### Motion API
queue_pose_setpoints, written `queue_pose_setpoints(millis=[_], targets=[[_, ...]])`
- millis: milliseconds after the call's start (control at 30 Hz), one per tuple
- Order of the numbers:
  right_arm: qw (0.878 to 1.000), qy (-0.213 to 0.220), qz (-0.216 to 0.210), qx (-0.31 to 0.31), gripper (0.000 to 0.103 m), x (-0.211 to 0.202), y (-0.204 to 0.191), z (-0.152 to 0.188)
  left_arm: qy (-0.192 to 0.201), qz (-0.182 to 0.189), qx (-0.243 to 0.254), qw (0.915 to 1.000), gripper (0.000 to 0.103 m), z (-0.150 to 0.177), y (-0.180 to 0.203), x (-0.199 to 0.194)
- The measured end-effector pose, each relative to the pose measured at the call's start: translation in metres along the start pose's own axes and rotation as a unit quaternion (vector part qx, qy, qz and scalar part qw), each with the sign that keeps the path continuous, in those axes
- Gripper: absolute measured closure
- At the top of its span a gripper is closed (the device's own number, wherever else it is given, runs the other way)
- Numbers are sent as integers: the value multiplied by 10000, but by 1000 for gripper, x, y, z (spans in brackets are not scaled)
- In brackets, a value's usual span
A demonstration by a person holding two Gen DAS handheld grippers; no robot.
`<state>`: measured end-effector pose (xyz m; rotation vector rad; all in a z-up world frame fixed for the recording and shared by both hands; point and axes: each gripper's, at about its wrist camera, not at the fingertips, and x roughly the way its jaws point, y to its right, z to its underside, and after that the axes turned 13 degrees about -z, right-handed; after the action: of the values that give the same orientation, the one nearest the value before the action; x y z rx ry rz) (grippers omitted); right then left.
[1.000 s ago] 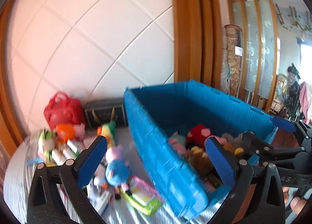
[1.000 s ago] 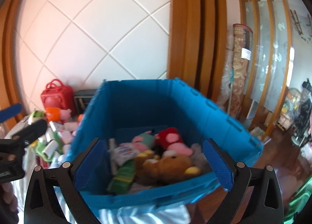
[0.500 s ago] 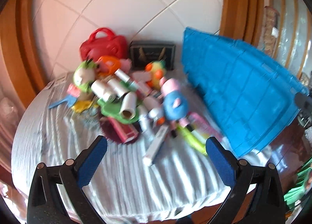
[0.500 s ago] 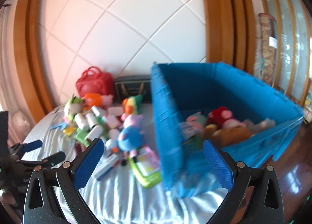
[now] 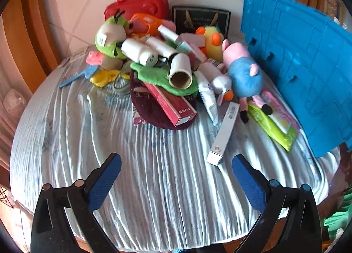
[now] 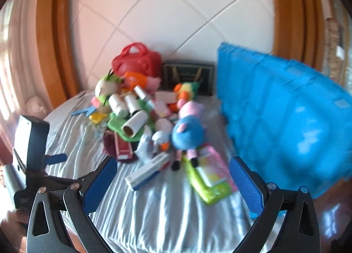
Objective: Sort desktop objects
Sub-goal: 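Grasp the white barcode box with left tool while right tool grasps green WIPES pack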
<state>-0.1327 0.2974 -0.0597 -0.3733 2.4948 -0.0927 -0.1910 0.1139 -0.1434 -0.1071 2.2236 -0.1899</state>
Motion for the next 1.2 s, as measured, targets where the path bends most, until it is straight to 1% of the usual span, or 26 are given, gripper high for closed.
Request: queue_pose_setpoints(millis=[33, 100, 200, 333, 367, 400, 433, 467, 500, 567, 600, 633, 700, 733, 767, 800, 867, 900, 967, 1067, 1133, 1200], targets=[[9999, -150, -19, 25, 0, 18, 3, 4, -68, 43, 26, 10000, 7, -1, 2, 8], [9991, -352, -132, 177, 0, 51, 14, 14, -204, 35, 167, 9996, 10, -4, 12, 30], [9963, -683, -164, 495, 0, 99, 40, 32, -227, 64, 362, 9991, 11, -12, 34, 52], [9930, -1018, 13, 602, 0, 136, 69, 51, -211, 290, 772, 9964, 13, -25, 75, 82], [9925, -1051, 38, 621, 0, 143, 74, 54, -254, 256, 848, 9957, 18, -27, 84, 89], [9920, -1084, 46, 650, 0, 148, 80, 56, -366, 269, 952, 9944, 35, -27, 92, 98], [9914, -1133, 74, 655, 0, 155, 86, 58, -571, 327, 1045, 9923, 61, -27, 99, 109], [9907, -1204, 169, 608, 0, 164, 91, 60, -801, 430, 1061, 9902, 74, -25, 103, 118], [9900, -1266, 240, 566, 0, 172, 95, 62, -852, 415, 983, 9906, 79, -24, 102, 120], [9885, -1368, 488, 429, 0, 187, 104, 66, -815, 311, 719, 9936, 79, -21, 92, 116], [9866, -1432, 695, 358, 0, 194, 109, 69, -842, 308, 549, 9945, 79, -19, 82, 113], [9853, -1472, 803, 330, 0, 198, 113, 69, -872, 324, 435, 9947, 79, -16, 74, 111], [9815, -1571, 1055, 278, 0, 208, 124, 71, -920, 269, 376, 9947, 79, -11, 59, 106], [9812, -1646, 925, 393, 0, 212, 132, 72, -913, 226, 415, 9947, 79, -8, 55, 104], [9819, -1630, 752, 603, 0, 213, 141, 71, -892, 160, 482, 9947, 79, -5, 53, 101], [9814, -1657, 685, 685, 0, 213, 144, 71, -871, 139, 525, 9947, 79, -3, 52, 99], [9784, -1816, 695, 709, 1, 213, 143, 70, -857, 117, 582, 9946, 79, 1, 51, 96], [9766, -1900, 667, 754, 6, 211, 140, 71, -862, 114, 599, 9944, 79, 3, 51, 96], [9738, -2082, 590, 699, 12, 201, 123, 77, -957, 97, 581, 9937, 79, 7, 51, 99], [9692, -2366, 338, 599, 13, 181, 89, 93, -946, 138, 564, 9938, 79, 10, 50, 99], [9676, -2451, 145, 594, 11, 169, 71, 102, -936, 131, 603, 9937, 79, 11, 51, 96], [9671, -2492, 134, 488, 0, 168, 62, 105, -982, 142, 618, 9931, 79, 12, 52, 93]])
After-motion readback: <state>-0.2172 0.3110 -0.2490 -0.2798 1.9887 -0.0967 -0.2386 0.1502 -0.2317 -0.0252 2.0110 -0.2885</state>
